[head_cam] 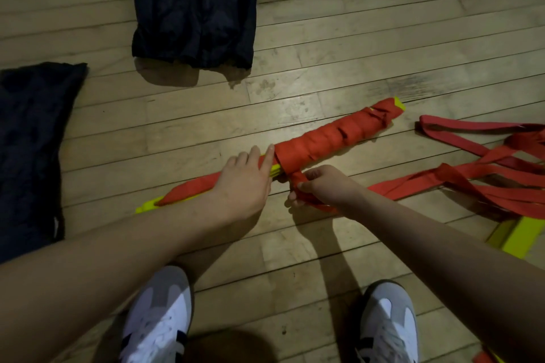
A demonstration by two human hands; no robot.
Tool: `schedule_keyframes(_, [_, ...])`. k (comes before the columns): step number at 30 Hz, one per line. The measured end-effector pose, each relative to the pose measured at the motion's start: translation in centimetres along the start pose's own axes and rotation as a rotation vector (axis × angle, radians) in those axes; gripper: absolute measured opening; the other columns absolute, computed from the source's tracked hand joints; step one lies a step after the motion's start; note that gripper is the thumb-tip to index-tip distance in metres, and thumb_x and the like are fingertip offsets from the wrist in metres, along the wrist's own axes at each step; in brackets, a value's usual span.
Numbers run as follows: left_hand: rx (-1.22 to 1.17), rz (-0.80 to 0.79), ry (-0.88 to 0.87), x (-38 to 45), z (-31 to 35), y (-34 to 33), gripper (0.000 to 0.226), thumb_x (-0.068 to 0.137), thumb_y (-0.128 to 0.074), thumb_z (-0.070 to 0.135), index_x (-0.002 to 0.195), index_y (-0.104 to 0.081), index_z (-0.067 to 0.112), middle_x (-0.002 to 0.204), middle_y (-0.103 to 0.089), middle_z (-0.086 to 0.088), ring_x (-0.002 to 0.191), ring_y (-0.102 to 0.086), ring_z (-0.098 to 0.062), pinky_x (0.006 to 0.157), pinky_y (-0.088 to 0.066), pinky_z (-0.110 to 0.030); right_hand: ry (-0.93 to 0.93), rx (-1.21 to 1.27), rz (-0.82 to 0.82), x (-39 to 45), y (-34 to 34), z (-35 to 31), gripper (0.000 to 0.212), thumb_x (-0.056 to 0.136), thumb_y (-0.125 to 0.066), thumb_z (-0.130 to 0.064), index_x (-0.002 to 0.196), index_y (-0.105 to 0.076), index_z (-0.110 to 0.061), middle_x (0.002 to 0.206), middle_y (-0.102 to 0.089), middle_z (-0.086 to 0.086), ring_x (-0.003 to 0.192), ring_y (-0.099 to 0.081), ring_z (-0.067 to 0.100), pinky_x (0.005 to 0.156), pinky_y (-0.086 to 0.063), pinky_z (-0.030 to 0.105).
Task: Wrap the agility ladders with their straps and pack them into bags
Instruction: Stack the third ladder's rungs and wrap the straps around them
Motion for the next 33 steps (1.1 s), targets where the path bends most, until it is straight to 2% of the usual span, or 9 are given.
schedule_keyframes(4, [-0.041,-0.036,0.048,-0.4,0.5,-0.2,0.073,0.098,-0.045,0.018,0.152,0.002,0.008,0.136,-0.039,-0.014,0.12,-0.043,-0.03,0.093,-0.042,-0.039,0.004,-0.043,-0.004,-0.3,-0.1,0.7,0.023,0.096,-0.044,0.005,0.087,-0.062,-0.006,0.079,-0.067,0.013,0.057,-0.066,0.008,0.057,-0.051,0.016])
schedule_keyframes(9, [-0.195,-0.062,0.113,0.2,0.1,0.6,0.074,0.098,-0.051,0.025,0.152,-0.004,0.007,0.135,-0.039,-0.013,0.12,-0.041,-0.029,0.085,-0.045,-0.037,-0.013,-0.157,0.019,-0.2,0.2,0.8,0.018,0.096,-0.048,-0.001,0.097,-0.063,0.008,0.075,-0.069,0.011,0.058,-0.066,0.012,0.062,-0.054,0.018])
schedule_keyframes(11, [-0.234,-0.052,0.161,0.5,-0.3,1.0,0.068,0.097,-0.052,0.031,0.149,-0.015,0.007,0.133,-0.041,-0.013,0.119,-0.042,-0.028,0.084,-0.043,-0.037,0.007,-0.204,0.027,-0.2,0.3,0.5,0.021,0.097,-0.049,-0.005,0.093,-0.065,0.006,0.071,-0.069,0.009,0.057,-0.065,0.014,0.065,-0.055,0.024])
schedule_keyframes(14, [-0.249,-0.042,0.191,0.8,-0.3,1.4,0.06,0.094,-0.055,0.035,0.142,-0.029,0.009,0.127,-0.045,-0.012,0.116,-0.044,-0.028,0.086,-0.041,-0.036,0.056,-0.21,0.051,-0.3,0.4,0.0,0.021,0.097,-0.049,-0.006,0.083,-0.064,-0.001,0.07,-0.067,0.009,0.055,-0.061,0.014,0.05,-0.046,0.015])
schedule_keyframes(18, [-0.214,-0.023,0.185,1.0,0.3,1.3,0.049,0.094,-0.055,0.035,0.133,-0.04,0.01,0.123,-0.046,-0.011,0.113,-0.045,-0.027,0.087,-0.04,-0.036,0.082,-0.189,0.041,-0.5,0.3,-0.1,0.019,0.095,-0.05,-0.003,0.08,-0.063,-0.001,0.071,-0.068,0.013,0.056,-0.061,0.014,0.049,-0.046,0.014])
schedule_keyframes(24, [-0.254,0.009,0.228,1.9,0.0,1.4,0.043,0.094,-0.056,0.035,0.126,-0.044,0.01,0.122,-0.048,-0.012,0.113,-0.046,-0.028,0.088,-0.041,-0.039,0.103,-0.209,-0.019,-0.4,1.1,-0.6,0.022,0.096,-0.053,-0.007,0.074,-0.058,-0.005,0.07,-0.068,0.016,0.053,-0.062,0.014,0.05,-0.046,0.015])
schedule_keyframes(27, [-0.262,0.058,0.255,3.0,-0.6,2.2,0.048,0.09,-0.062,0.034,0.126,-0.042,0.01,0.122,-0.048,-0.012,0.115,-0.046,-0.029,0.089,-0.043,-0.04,0.096,-0.191,-0.05,-0.1,1.6,-0.7,0.018,0.097,-0.053,-0.008,0.08,-0.059,-0.005,0.075,-0.07,0.015,0.064,-0.065,0.019,0.063,-0.055,0.023])
schedule_keyframes(30, [-0.311,0.073,0.303,3.9,-1.0,2.6,0.052,0.085,-0.068,0.028,0.125,-0.04,0.01,0.12,-0.049,-0.011,0.112,-0.048,-0.029,0.083,-0.045,-0.039,0.066,-0.111,-0.106,0.4,2.1,-0.8,0.012,0.096,-0.052,-0.003,0.086,-0.06,-0.002,0.078,-0.069,0.014,0.07,-0.067,0.022,0.075,-0.056,0.031])
schedule_keyframes(33, [-0.271,0.051,0.302,4.3,-1.2,2.6,0.046,0.086,-0.064,0.02,0.123,-0.039,0.008,0.118,-0.049,-0.013,0.107,-0.052,-0.031,0.077,-0.044,-0.04,0.026,-0.196,-0.146,0.6,2.3,-0.8,0.01,0.096,-0.053,-0.005,0.09,-0.06,-0.004,0.08,-0.071,0.012,0.077,-0.068,0.025,0.083,-0.055,0.039])
Point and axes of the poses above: each hand's wrist, its own x-axis towards the middle knuckle, its own y-axis out of the back of the hand, z = x × y, the point moved 1 cm from there along x, towards the middle knuckle
